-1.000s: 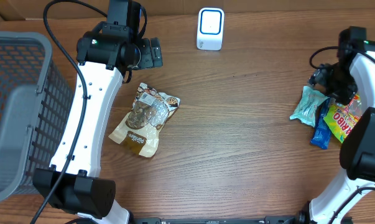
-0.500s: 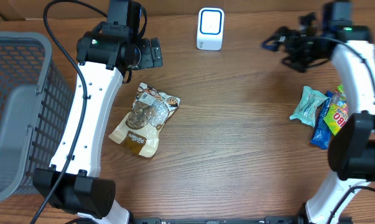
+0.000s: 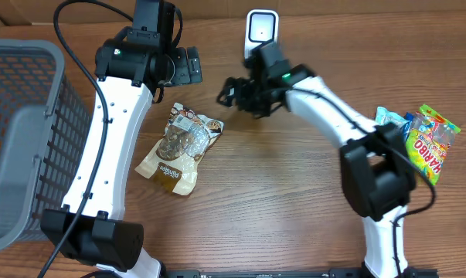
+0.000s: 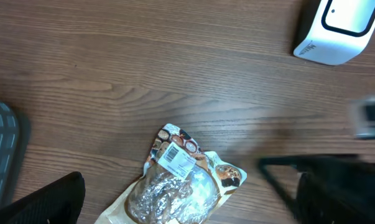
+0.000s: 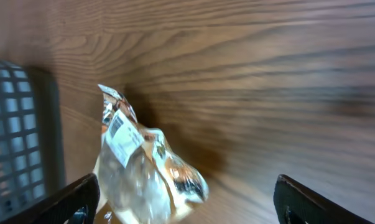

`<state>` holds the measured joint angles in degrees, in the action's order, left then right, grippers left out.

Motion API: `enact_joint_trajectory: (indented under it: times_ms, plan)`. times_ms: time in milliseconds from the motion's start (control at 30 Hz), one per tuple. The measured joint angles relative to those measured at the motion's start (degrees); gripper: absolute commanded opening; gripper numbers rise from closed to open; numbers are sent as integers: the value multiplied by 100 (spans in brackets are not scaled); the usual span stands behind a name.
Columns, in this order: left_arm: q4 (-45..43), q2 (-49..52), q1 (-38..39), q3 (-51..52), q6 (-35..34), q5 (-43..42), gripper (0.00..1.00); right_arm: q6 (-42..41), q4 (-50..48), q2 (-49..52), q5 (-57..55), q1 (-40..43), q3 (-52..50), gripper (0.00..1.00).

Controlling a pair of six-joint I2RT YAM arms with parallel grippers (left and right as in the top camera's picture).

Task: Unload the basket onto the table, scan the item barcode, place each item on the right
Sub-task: 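Move the right gripper to the cookie bag and grasp its top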

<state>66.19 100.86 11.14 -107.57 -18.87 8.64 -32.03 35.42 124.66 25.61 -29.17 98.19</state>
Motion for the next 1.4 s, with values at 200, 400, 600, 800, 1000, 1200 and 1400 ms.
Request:
enact_joint_trajectory:
  times_ms: [200, 400, 600, 800, 1000, 1200, 1400]
  plan:
    - [2, 0, 0, 0, 0, -2, 100, -201, -505, 428, -321, -625, 0, 64]
    - [2, 0, 0, 0, 0, -2, 100, -258, -645, 763, -409, -966, 4, 53]
    - [2, 0, 0, 0, 0, -2, 100, -282, -350, 791, -442, -1060, 2, 4]
    - [2, 0, 0, 0, 0, 0, 100, -11, 492, 782, -240, -855, 24, 4]
    - [2, 0, 0, 0, 0, -2, 100, 1624, 1692, 629, -57, 17, 92, 12]
    - [2, 0, 0, 0, 0, 0, 100, 3141, 2033, 404, -426, 927, 116, 59]
    - [2, 0, 0, 0, 0, 0, 100, 3202, 2520, 382, 264, 1718, 581, 77]
